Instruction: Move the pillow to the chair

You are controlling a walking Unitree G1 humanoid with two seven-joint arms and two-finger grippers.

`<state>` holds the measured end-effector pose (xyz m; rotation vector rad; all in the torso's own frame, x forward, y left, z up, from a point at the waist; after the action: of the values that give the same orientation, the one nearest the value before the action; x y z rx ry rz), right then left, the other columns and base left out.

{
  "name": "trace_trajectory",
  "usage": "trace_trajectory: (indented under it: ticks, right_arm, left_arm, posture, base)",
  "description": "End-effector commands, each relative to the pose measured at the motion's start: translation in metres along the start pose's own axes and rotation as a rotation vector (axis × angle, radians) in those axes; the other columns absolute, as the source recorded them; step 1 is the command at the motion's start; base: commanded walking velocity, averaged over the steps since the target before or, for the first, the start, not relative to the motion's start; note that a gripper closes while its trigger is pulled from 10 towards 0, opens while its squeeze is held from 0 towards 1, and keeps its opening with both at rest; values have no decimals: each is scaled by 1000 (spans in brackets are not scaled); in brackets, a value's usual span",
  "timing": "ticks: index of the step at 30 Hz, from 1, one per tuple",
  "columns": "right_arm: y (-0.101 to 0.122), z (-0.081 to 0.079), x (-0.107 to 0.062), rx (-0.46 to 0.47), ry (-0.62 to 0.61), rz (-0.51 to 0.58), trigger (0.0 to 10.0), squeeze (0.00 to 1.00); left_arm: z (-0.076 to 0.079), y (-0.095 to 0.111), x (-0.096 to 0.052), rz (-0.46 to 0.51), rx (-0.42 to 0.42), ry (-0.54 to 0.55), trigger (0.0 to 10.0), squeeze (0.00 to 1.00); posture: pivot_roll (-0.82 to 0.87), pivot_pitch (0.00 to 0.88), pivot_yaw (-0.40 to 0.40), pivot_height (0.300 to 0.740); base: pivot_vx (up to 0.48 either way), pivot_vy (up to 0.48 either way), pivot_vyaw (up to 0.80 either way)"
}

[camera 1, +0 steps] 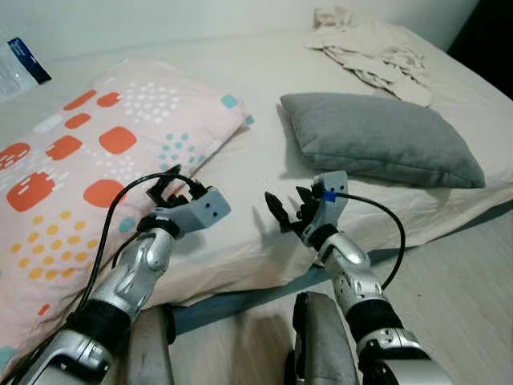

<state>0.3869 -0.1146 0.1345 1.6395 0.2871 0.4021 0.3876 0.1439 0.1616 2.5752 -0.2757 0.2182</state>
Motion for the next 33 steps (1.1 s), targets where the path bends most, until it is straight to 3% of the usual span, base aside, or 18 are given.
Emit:
trace_trajectory:
  ticks: [1, 7, 8, 10, 11, 23, 25, 27, 33]
  right_arm:
    - [-7, -4, -2, -4, 4, -32, 10000, 0]
    - [-5, -7, -1, -16, 7, -38, 10000, 0]
    - [-3, -7, 1, -20, 5, -36, 10000, 0]
    - [-2, -6, 1, -22, 4, -36, 10000, 0]
    - [-2, -6, 1, -23, 2, -37, 10000, 0]
    - [-2, -3, 1, -26, -21, -52, 10000, 0]
    - [-2, -3, 1, -29, -21, -53, 10000, 0]
    - [-1, -3, 2, -33, -20, -53, 10000, 0]
    - [0, -1, 2, -35, -21, -50, 10000, 0]
  left_arm:
    - [13, -13, -3, -62, 54, -26, 10000, 0]
    - [11, -39, -4, -153, 115, -36, 10000, 0]
    - [4, -45, -4, -161, 114, -27, 4667, 0]
    - [2, -46, -4, -161, 110, -23, 4667, 0]
    - [0, -47, -4, -159, 110, -15, 0, 0]
    - [-4, -63, -6, -205, 93, -1, 0, 0]
    - [3, -59, -5, -179, 28, -67, 0, 0]
    - [21, -42, -8, -74, -115, -223, 0, 0]
    - [25, -30, -14, 37, -123, -317, 0, 0]
  posture:
    - [47, 258, -28, 542]
    - [48, 262, -26, 542]
    - [52, 261, -28, 542]
    - [52, 261, -28, 542]
    - [55, 261, -31, 542]
    - [61, 265, -38, 542]
    - [63, 262, -38, 542]
    - [60, 259, -36, 542]
    - [65, 257, -35, 542]
  base:
    - [0, 0, 0]
    - [0, 0, 0]
    - [0, 0, 0]
    - [0, 0, 0]
    - [0, 0, 0]
    - [0, 0, 0]
    - [0, 0, 0]
    - [0, 0, 0]
    - [0, 0, 0]
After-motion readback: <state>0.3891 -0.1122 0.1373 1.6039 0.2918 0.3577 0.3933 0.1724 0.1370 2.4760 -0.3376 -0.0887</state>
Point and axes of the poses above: a point about 5 cm out from each wrist's last joint towards the gripper, its own x axis pointing out of the wrist towards the gripper, its own y axis along the axis of the wrist's last joint, z = x × y, the point moved 3 cm from there along x, pointing out of the wrist towards the gripper, and after that the axes turned 3 degrees about -x, right-handed, at the moved point
